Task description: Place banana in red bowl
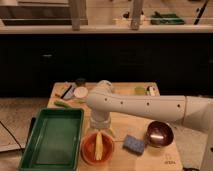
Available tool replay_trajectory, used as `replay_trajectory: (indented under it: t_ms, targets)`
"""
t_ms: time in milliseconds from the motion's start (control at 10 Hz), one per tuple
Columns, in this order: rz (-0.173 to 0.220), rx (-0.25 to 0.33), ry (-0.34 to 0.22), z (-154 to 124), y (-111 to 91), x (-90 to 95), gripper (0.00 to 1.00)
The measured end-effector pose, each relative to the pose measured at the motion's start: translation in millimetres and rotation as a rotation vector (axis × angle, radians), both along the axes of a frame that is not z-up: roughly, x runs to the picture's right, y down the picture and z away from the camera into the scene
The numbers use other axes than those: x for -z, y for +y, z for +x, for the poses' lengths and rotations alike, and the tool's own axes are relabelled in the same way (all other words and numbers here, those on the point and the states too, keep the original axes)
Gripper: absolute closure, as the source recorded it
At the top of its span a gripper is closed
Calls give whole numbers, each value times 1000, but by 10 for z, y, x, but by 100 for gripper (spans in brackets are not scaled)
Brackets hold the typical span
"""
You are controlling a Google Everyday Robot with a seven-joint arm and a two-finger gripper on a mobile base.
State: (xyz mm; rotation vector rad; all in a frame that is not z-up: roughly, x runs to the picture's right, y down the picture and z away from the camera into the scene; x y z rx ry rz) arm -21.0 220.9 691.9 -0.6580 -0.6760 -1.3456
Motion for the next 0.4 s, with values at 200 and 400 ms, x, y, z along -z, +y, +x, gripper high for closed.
replay_trajectory:
  t_ms: [200,400]
  targets:
    - [10,-2,14,31,-99,15,20]
    - [21,-17,22,82,-212,15,20]
